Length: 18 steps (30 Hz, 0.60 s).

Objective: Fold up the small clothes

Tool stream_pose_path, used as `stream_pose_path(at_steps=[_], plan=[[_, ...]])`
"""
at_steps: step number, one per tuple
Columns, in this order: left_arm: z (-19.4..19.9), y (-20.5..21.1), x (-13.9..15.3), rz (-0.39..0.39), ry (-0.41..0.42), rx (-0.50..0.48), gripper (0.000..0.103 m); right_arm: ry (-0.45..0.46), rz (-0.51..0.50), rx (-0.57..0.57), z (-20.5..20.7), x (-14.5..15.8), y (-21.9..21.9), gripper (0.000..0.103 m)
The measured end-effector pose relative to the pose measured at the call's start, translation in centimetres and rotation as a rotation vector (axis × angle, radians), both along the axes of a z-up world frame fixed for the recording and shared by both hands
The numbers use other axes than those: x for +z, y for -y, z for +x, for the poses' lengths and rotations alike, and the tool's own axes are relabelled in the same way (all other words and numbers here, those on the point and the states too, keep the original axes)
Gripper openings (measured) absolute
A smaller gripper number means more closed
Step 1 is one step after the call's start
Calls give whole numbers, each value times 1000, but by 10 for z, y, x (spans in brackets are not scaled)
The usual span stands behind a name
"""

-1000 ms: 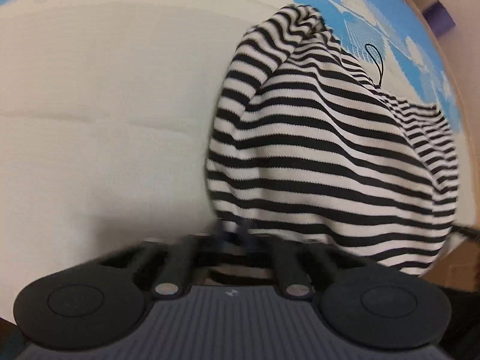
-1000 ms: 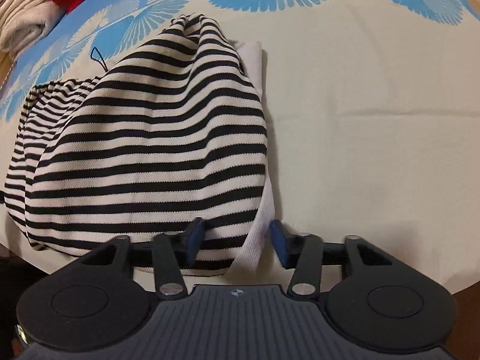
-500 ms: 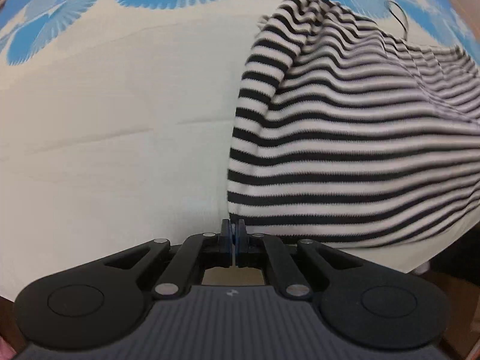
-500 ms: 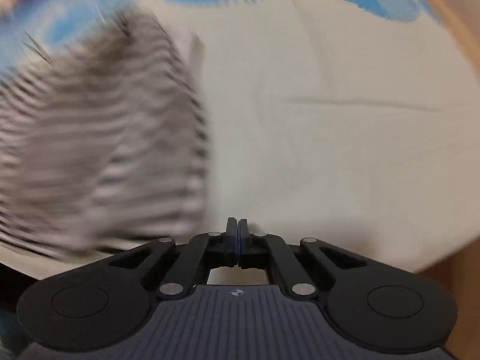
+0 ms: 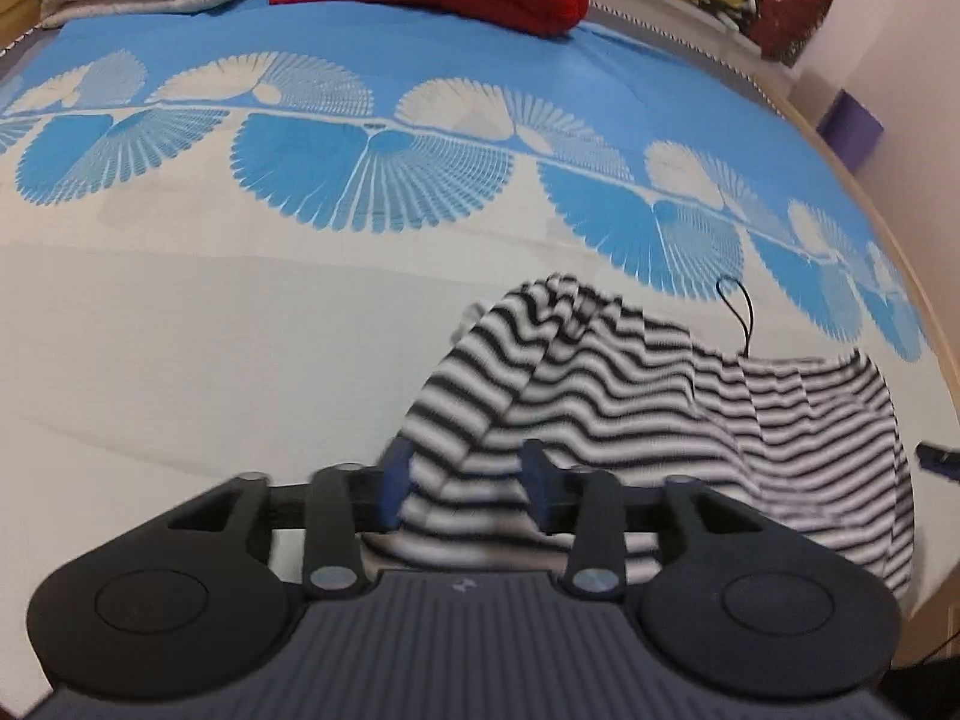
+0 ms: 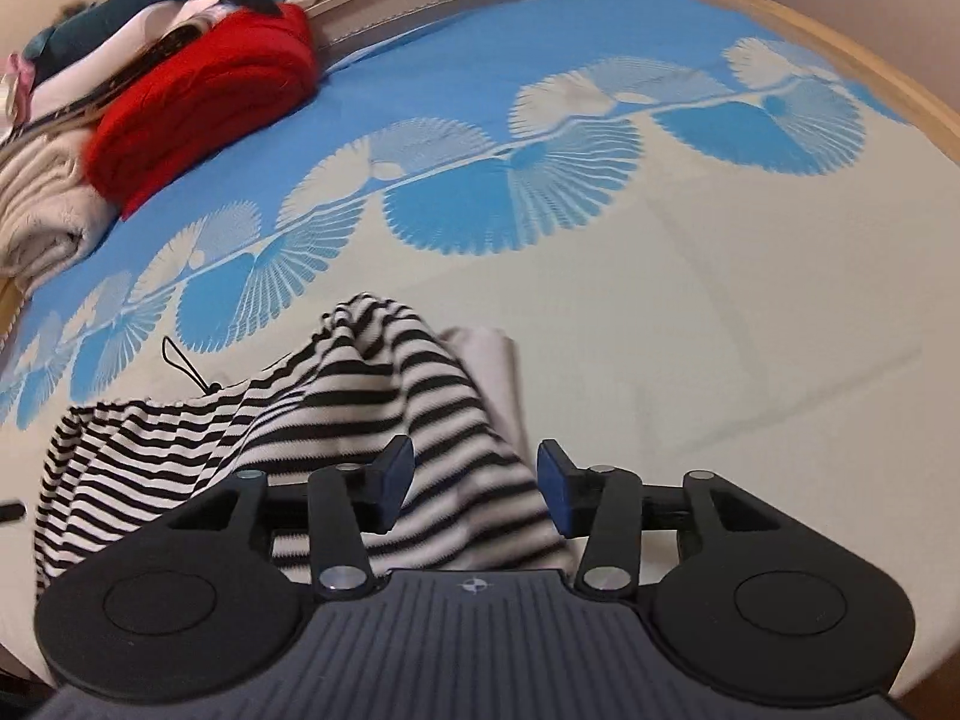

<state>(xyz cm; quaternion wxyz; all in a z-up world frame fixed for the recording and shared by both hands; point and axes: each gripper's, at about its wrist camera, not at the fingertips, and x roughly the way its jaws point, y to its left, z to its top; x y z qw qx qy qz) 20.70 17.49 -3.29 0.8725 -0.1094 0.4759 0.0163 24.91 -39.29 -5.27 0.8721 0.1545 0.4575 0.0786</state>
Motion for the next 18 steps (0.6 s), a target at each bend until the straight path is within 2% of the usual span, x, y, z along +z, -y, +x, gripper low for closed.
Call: stream_pose_path(at_steps=[2,5,8,9,10,11,12,13,14,15,16,18], plan=[[13,7,-8,20,2,2,72,-22,-63,32,15,-10,-13,49],[39,18,-17,119,20,-7,77,51,-119,83,28,-15,-34,49],[61,28,-27,185,11,-69,75,44,-159,144,44,-24,-46,48],[66,31,-32,201,-4,-93,72,44,-194,167,50,-27,-51,45],[72,34,-36,210,-24,-126,49,46,-214,183,54,-29,-55,38],[77,36,-40,211,-40,-156,9,46,-215,197,60,-30,-56,13],[81,36,-41,224,-40,-169,4,43,-210,201,66,-30,-57,1],[85,34,-36,256,10,-137,4,54,-218,183,71,-29,-57,1],[87,27,-27,253,75,-81,4,82,-226,147,75,-24,-55,1],[90,16,-19,196,129,-26,4,120,-218,97,80,-18,-50,1],[94,6,-17,147,146,17,4,144,-209,55,84,-14,-46,1],[105,2,-34,125,45,24,5,148,-238,5,92,-16,-44,1]])
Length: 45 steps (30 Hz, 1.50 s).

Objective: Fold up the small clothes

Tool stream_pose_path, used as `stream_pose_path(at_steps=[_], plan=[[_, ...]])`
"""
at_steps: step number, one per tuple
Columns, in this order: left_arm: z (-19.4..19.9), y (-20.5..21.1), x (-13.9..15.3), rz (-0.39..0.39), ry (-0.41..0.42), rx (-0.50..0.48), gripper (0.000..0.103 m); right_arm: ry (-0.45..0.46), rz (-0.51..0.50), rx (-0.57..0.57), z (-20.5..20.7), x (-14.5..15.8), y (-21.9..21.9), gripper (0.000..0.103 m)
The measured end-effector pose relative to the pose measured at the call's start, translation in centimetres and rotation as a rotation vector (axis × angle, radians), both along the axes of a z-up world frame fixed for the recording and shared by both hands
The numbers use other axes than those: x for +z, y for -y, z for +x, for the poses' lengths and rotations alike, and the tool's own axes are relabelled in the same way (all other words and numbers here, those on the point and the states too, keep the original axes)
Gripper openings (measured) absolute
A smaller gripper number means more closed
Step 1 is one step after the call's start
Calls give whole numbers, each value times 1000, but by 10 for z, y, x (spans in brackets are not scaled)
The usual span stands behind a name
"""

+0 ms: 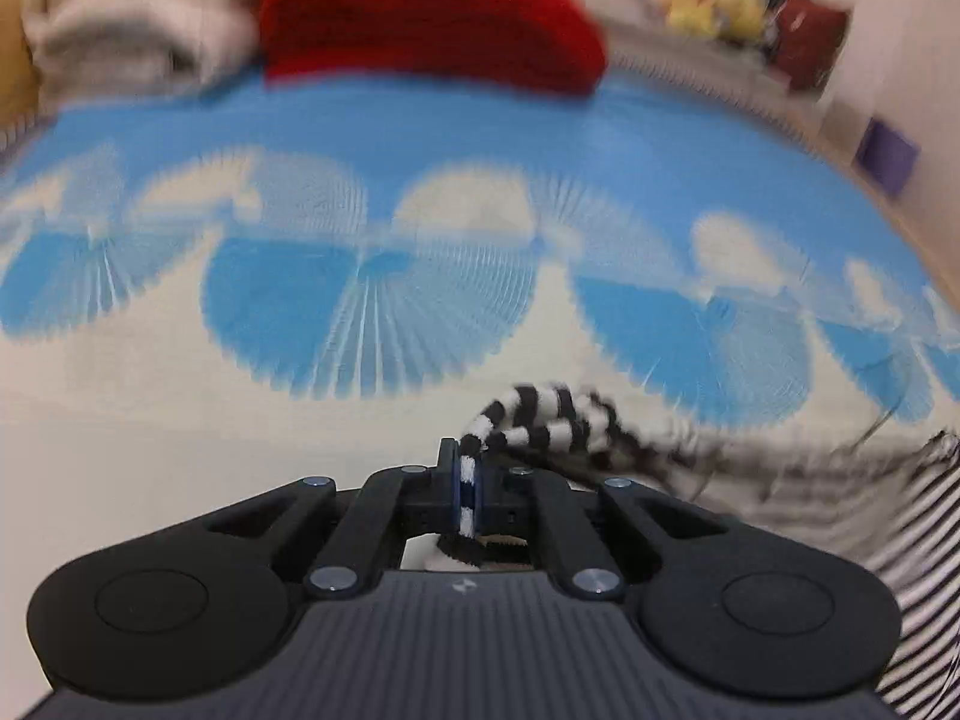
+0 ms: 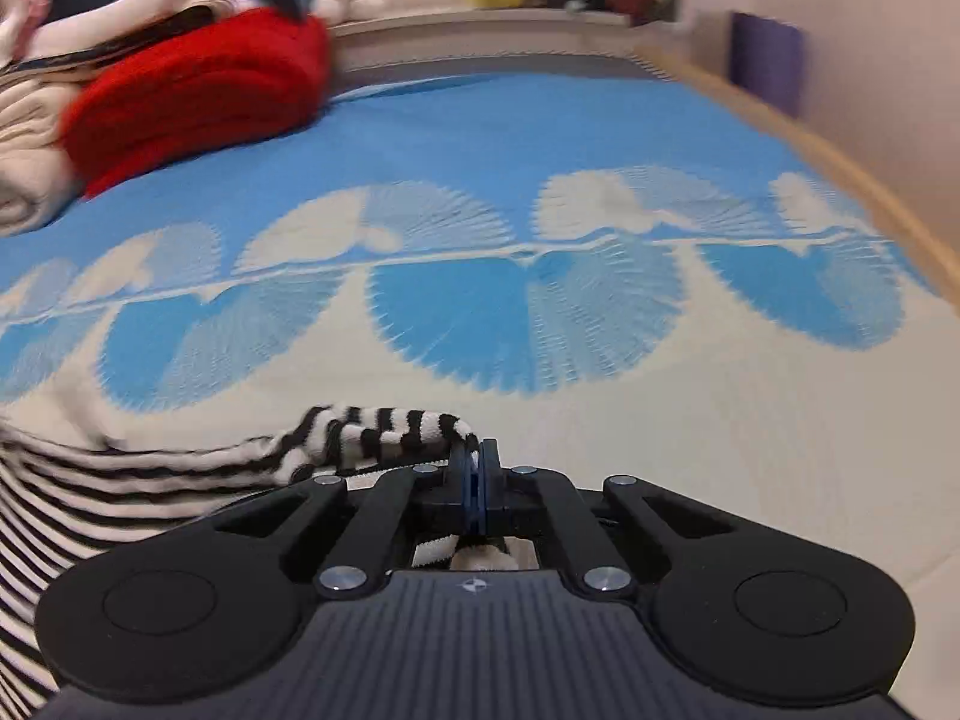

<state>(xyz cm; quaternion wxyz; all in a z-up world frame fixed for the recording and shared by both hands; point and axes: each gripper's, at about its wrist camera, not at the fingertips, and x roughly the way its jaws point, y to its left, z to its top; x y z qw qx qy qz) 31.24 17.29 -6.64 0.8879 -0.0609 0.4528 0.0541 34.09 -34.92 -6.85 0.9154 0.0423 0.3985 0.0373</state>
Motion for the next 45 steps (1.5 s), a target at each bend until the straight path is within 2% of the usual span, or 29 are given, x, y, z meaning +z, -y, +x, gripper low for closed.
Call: stream_pose_path(at_steps=[2,3,5,7,9,11,13,14,16,19,21,22,23,24,25,26,27,28,30,32,33,34,35,36,37,40,42,44,45], plan=[[8,8,-23,57,-135,-19,16,-43,-69,13,8,-13,-9,1],[7,10,-27,93,-157,-24,23,-59,-105,14,10,-19,-12,1],[5,10,-24,126,-163,-11,55,-95,-148,13,14,-30,-18,2],[-3,1,-11,87,-147,18,62,-149,-162,29,16,-37,-23,14],[-17,-4,13,58,-77,38,62,-149,-169,21,11,-32,-25,38],[-35,-6,35,10,13,0,61,-75,-129,10,-4,-13,-21,42],[-49,2,45,-76,68,-101,59,15,-78,8,-24,11,-16,42],[-54,11,45,-125,72,-173,54,54,-33,27,-34,21,-14,42],[-62,37,43,-155,71,-333,42,105,90,128,-54,36,-18,42],[-71,78,37,-139,70,-544,29,78,223,353,-74,39,-45,42],[-74,102,21,-147,17,-630,21,36,250,497,-82,32,-73,43],[-69,112,7,-153,-42,-649,20,11,234,546,-84,25,-86,43],[-64,120,-11,-137,-101,-642,19,-40,191,588,-83,13,-101,44],[-58,126,-34,-84,-177,-614,16,-125,110,604,-79,-8,-114,44],[-55,127,-49,-59,-200,-585,12,-189,23,601,-76,-29,-123,44],[-54,127,-49,-70,-179,-569,11,-180,-21,609,-77,-39,-127,45],[-51,125,-45,-88,-181,-551,11,-149,-30,628,-79,-37,-129,45],[-48,121,-41,-105,-188,-516,11,-156,-21,623,-76,-33,-128,45],[-49,110,-26,-119,-175,-478,11,-172,25,562,-68,-22,-115,44],[-55,103,-11,-101,-149,-492,15,-152,39,533,-69,-8,-100,45],[-58,98,-10,-83,-158,-484,15,-181,40,511,-69,-8,-82,45],[-57,89,-16,-65,-192,-464,16,-181,40,511,-69,-8,-82,45],[-57,78,-27,-41,-239,-435,16,-255,-10,485,-73,-21,-69,45],[-58,69,-36,-21,-274,-410,15,-255,-10,485,-73,-21,-69,46],[-60,59,-37,-38,-273,-392,14,-265,-47,472,-77,-26,-62,52],[-70,42,-13,-79,-228,-310,14,-244,-26,408,-85,-17,-38,51],[-83,41,2,-99,-183,-345,16,-214,-6,364,-95,-3,-22,50],[-90,39,-10,-102,-248,-369,19,-234,-15,375,-103,-2,-15,49],[-91,38,-26,-49,-322,-356,19,-285,-60,376,-106,-13,-11,47]])
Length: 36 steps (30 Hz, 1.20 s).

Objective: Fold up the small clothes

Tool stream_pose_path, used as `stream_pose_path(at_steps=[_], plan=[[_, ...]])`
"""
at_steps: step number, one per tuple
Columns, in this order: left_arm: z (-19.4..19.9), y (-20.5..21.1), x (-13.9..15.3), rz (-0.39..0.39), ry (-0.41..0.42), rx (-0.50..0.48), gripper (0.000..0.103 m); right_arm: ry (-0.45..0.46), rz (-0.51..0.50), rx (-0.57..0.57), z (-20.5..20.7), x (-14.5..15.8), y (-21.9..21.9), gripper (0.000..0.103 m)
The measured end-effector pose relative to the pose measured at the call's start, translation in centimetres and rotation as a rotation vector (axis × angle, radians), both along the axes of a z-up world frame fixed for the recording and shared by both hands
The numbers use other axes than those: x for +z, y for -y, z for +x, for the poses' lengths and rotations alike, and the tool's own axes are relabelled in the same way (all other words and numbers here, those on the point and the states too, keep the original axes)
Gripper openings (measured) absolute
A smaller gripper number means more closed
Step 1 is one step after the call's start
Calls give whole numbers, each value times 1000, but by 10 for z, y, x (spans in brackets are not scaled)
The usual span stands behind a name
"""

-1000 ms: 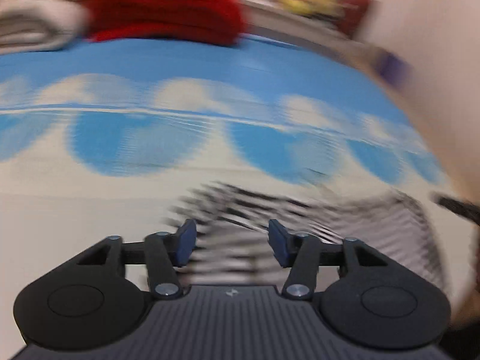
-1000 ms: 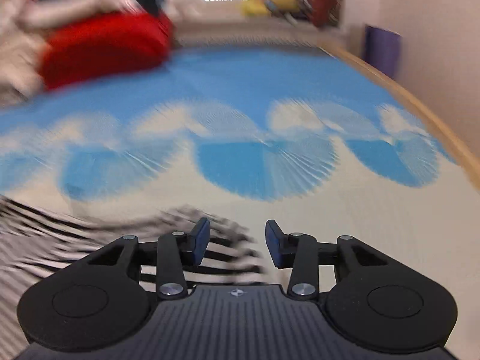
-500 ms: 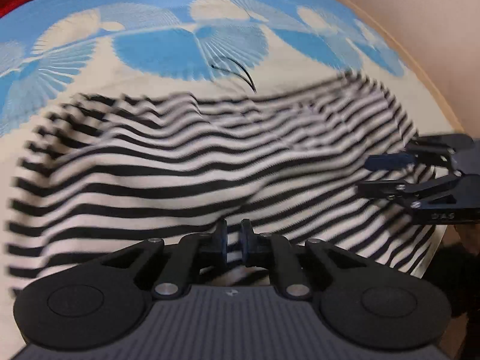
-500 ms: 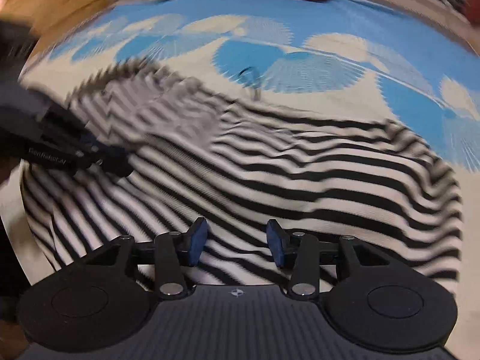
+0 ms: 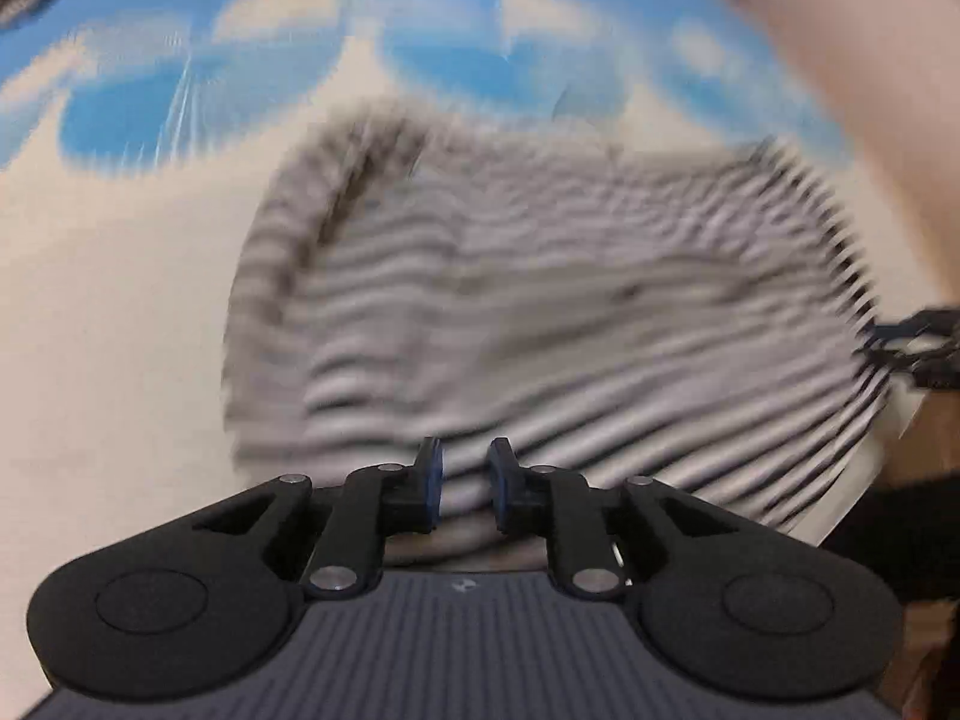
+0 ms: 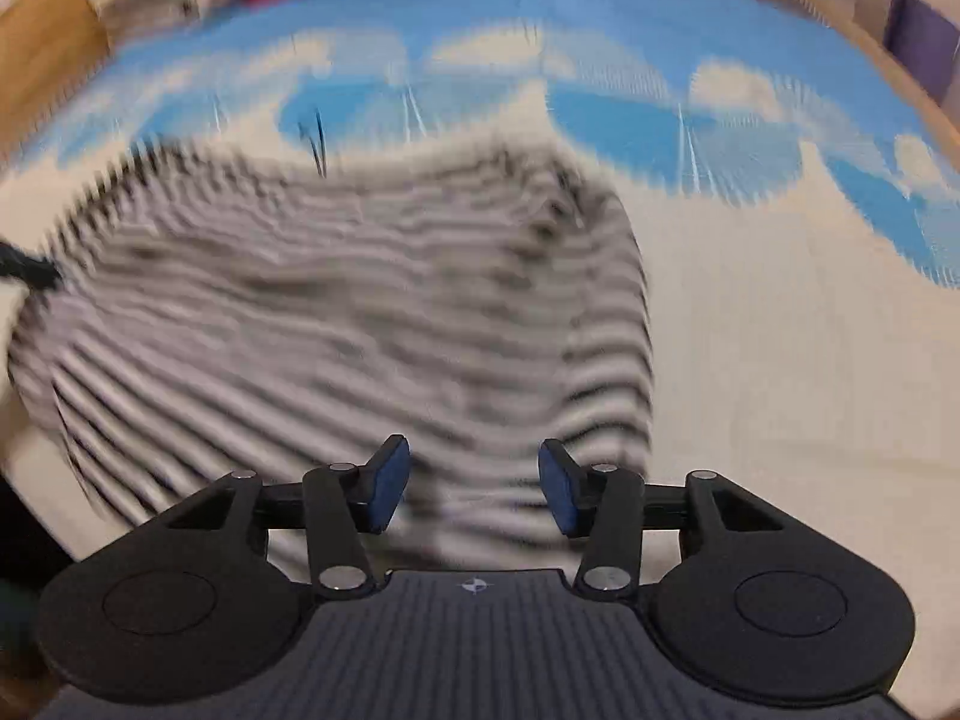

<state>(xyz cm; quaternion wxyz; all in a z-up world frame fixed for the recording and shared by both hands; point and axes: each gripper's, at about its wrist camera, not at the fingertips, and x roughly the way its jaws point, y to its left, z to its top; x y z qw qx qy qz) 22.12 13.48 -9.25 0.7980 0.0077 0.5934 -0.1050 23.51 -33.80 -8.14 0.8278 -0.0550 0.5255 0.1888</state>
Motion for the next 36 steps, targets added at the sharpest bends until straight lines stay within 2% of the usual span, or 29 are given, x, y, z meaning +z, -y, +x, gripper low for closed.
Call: stream_pose_path(at_steps=[1,2,5,6,7,8,9,10,12,14,15,16,19,21,23,25,28,29,31,33,36], plan=[[-3,-1,-13,77,-49,-5,23,-43,-80,9,-4,-14,1,49],[-7,-3,-14,100,-40,-11,36,-53,-126,22,-8,-22,2,51],[-11,-12,4,60,-29,79,33,-17,-105,-4,-15,-9,3,51],[-14,-15,10,39,-13,81,34,-8,-90,-10,-19,-3,6,50],[-18,-17,9,29,-24,74,34,-10,-94,-7,-22,-1,8,50],[-21,-21,-2,60,-78,80,34,-24,-121,-6,-22,-5,9,51],[-25,-25,-15,132,-135,90,43,-47,-181,-6,-25,-14,11,55],[-28,-26,-15,155,-122,100,57,-60,-218,-9,-26,-18,13,58],[-29,-25,-2,178,-110,122,50,-61,-211,-46,-24,-13,15,55],[-37,-18,21,218,-27,106,48,13,-202,-95,-25,8,14,53],[-41,-16,35,222,26,112,48,93,-181,-114,-31,26,14,53],[-45,-18,51,210,75,142,48,189,-146,-140,-38,48,15,55],[-65,-26,97,115,195,253,48,398,1,-238,-63,103,25,57],[-84,-19,118,73,253,279,48,489,108,-291,-83,127,36,63],[-105,-7,131,59,318,296,50,531,174,-332,-101,133,45,67],[-124,7,131,51,373,311,52,496,211,-383,-114,126,50,68],[-141,31,110,58,415,333,54,483,222,-420,-128,111,45,68],[-143,39,101,65,395,340,54,483,198,-426,-131,103,41,68],[-137,44,86,52,349,355,53,424,160,-428,-136,91,28,68],[-134,46,80,47,346,369,53,429,164,-410,-140,90,20,68],[-128,46,74,53,340,370,53,415,114,-392,-138,83,16,68]])
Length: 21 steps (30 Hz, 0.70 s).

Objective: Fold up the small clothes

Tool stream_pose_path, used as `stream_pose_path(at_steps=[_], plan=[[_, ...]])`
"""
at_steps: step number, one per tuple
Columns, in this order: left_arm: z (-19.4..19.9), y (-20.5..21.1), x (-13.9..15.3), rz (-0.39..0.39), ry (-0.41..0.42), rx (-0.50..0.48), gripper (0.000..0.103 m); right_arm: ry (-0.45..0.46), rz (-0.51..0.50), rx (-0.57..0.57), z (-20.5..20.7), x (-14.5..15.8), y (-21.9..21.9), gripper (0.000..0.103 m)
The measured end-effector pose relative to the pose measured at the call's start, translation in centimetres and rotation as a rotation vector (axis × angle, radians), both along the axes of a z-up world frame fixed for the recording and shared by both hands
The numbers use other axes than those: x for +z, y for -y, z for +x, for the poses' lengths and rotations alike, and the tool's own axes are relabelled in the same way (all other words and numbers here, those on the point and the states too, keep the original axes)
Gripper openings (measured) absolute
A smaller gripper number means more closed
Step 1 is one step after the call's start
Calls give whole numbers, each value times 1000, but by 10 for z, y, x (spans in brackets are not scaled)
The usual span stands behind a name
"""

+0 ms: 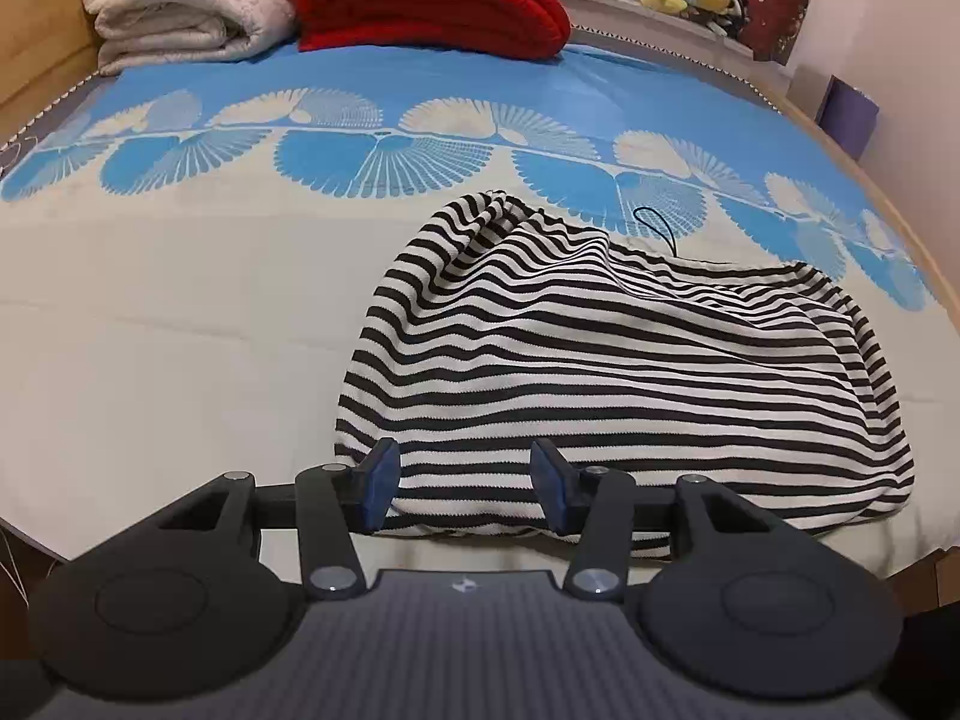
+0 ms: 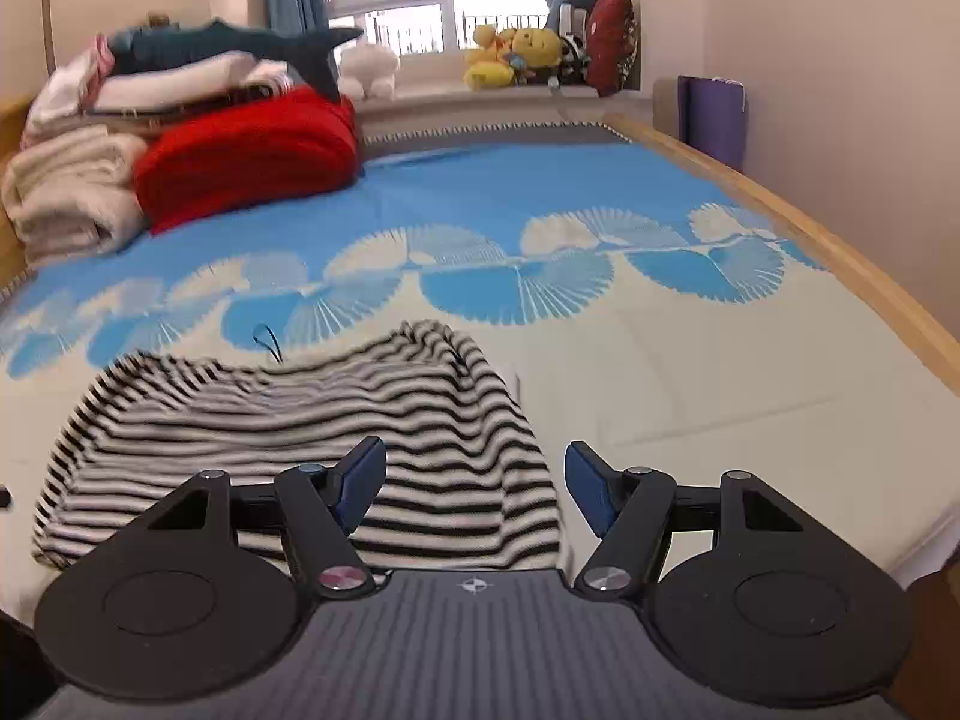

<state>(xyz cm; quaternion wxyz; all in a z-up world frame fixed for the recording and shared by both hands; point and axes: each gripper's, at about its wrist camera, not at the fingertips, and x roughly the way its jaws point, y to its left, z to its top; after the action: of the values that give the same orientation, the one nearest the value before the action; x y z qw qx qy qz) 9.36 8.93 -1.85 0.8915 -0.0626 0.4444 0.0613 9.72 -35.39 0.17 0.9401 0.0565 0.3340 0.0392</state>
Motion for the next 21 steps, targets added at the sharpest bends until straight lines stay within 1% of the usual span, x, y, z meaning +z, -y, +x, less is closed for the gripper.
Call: stream_pose_path(at_steps=[3,8,11,13,14,15,16,17,21], plan=[[2,-6,-4,-37,-15,21,53,-17,0,0,0,-4,1,68],[4,-10,-4,-47,-23,37,53,-17,5,-10,0,-4,2,68],[4,-14,-9,-60,-36,46,53,-13,-17,4,0,-5,0,68],[4,-22,-16,-116,-55,74,50,-15,-27,8,0,-7,-1,68],[5,-28,-22,-155,-77,98,38,-19,-28,7,1,-9,-1,68],[6,-35,-27,-205,-101,125,29,-26,-29,4,2,-11,0,68],[7,-42,-33,-253,-118,147,12,-30,-30,2,2,-12,1,68],[9,-47,-38,-284,-131,168,5,-36,-28,-3,3,-13,2,68],[18,-60,-58,-370,-185,253,5,-38,-15,-3,6,-14,3,68]])
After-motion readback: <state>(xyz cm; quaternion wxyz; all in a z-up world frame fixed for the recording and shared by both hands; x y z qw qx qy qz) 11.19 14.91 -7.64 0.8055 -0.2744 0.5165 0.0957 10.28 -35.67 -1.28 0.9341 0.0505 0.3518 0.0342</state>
